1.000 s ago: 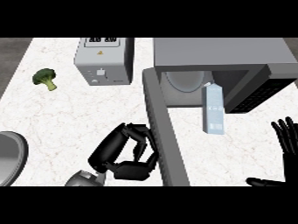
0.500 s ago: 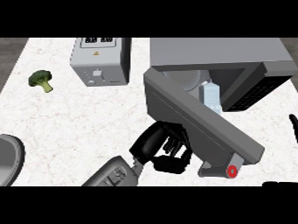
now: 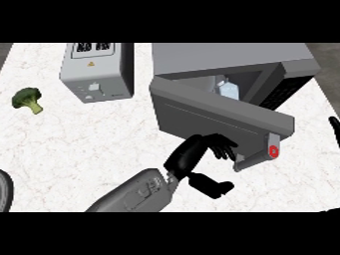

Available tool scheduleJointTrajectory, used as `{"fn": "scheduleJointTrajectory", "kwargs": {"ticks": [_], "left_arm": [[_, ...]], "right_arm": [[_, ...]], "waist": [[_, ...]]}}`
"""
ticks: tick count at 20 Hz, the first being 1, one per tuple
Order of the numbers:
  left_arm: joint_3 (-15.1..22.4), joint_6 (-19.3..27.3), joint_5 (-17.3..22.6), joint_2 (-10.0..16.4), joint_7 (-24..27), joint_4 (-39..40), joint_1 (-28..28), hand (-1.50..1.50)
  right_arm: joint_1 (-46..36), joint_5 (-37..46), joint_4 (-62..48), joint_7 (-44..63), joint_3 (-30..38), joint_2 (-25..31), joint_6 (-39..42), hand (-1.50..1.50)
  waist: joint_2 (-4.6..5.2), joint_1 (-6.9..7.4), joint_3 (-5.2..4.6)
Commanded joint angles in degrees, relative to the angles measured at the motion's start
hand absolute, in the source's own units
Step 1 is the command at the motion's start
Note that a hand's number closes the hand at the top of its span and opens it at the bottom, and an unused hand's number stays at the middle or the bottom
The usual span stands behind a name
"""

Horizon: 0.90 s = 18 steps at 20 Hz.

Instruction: Pick up the milk, place it into the microwave and close the microwave

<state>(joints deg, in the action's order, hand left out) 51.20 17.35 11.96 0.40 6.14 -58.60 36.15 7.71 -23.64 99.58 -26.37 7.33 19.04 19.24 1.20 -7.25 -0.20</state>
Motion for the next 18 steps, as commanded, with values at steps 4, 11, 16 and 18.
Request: {"fn": "scheduleJointTrajectory", "kwargs": {"ticks": [4, 11, 16, 18], "left_arm": [[-1.88, 4.04, 10.26, -0.38, 6.04, 0.65, 7.47, 1.50], [-3.35, 5.51, 15.61, -0.34, 8.01, 4.47, 13.55, 1.50], [-4.08, 7.78, 17.76, -0.29, 7.34, 6.17, 16.76, 1.50], [-3.87, 8.62, 18.82, -0.29, 7.17, 6.01, 17.47, 1.50]], "right_arm": [[-3.14, -3.33, 3.89, 3.35, -1.38, 2.20, 3.10, -1.50], [-6.62, -4.98, 5.72, 5.18, -1.77, 3.44, 3.76, -1.50], [-6.88, -7.11, 6.46, 6.71, -1.57, 4.34, 4.51, -1.50], [-7.97, -7.85, 7.37, 7.56, -1.92, 4.96, 4.97, -1.50]], "waist": [[1.04, -4.63, -0.20], [1.95, -7.94, -0.10], [2.14, -10.46, 0.02], [2.05, -10.89, -0.04]]}}
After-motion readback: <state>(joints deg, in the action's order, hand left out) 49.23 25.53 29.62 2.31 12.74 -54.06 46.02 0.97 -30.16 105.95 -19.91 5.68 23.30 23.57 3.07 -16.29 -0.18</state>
